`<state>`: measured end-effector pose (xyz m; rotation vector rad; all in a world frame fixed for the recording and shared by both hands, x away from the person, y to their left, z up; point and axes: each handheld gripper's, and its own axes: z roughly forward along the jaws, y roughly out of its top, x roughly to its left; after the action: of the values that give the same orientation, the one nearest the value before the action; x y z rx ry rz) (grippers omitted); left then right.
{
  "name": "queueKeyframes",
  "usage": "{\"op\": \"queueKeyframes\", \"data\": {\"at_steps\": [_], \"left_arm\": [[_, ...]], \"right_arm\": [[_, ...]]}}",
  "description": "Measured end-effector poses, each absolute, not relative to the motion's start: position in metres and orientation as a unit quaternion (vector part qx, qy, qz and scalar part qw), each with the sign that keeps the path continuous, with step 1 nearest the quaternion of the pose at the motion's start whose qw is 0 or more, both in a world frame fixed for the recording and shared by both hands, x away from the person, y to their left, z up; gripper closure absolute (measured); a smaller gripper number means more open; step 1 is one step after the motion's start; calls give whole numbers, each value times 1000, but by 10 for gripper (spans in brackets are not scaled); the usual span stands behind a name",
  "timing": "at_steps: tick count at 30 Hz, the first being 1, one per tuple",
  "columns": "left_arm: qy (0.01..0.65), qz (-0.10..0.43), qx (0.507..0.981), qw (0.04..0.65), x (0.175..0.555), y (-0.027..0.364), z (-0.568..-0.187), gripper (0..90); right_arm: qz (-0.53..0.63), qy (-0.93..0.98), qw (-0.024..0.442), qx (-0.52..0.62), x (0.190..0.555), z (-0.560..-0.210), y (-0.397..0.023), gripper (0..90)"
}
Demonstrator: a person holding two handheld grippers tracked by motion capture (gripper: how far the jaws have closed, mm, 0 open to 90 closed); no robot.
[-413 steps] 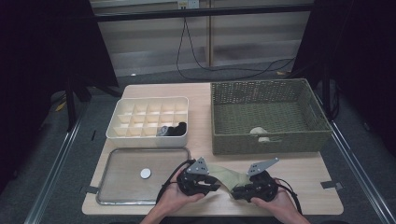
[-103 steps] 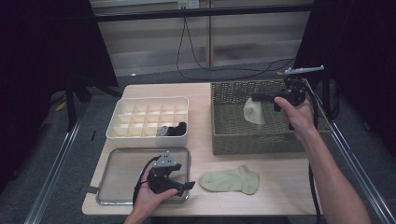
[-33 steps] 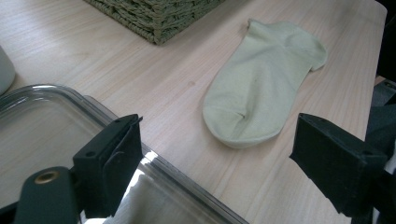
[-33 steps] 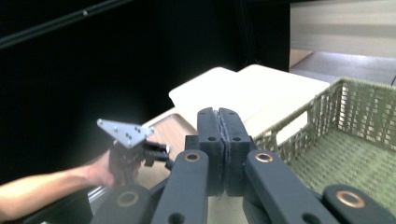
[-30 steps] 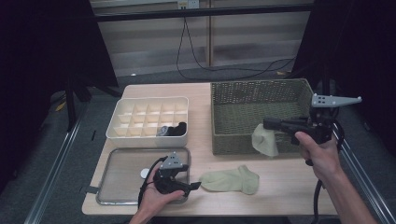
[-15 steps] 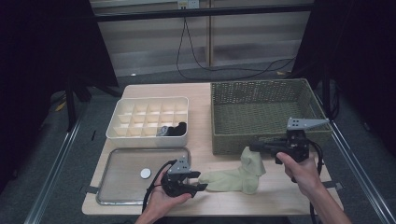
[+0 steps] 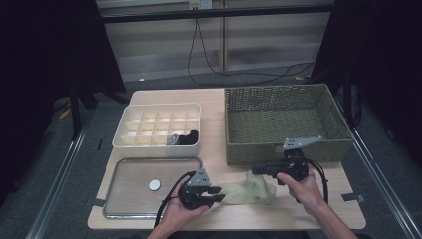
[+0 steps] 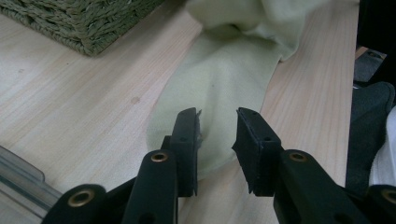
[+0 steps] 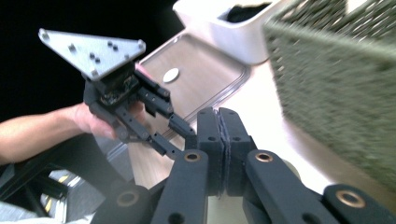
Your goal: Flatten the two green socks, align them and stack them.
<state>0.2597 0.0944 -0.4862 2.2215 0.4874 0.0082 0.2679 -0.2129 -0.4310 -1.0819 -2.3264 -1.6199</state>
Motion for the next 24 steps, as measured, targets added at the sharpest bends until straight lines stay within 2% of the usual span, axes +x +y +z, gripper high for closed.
{"op": "queueKeyframes", "data": {"at_steps": [4, 10, 13, 24], "left_arm": [[203, -1, 881, 427, 262, 96, -486, 639], [216, -8, 868, 447, 266, 98, -484, 500], [217, -19, 861, 460, 268, 97, -484, 470], [206, -42, 858, 468, 269, 84, -486, 454]], "right_arm": [[-528, -772, 62, -349, 269, -435, -202, 895], [-525, -776, 67, -344, 274, -440, -189, 895], [-519, -779, 76, -343, 277, -445, -181, 895], [-507, -791, 84, -332, 280, -454, -158, 895]]}}
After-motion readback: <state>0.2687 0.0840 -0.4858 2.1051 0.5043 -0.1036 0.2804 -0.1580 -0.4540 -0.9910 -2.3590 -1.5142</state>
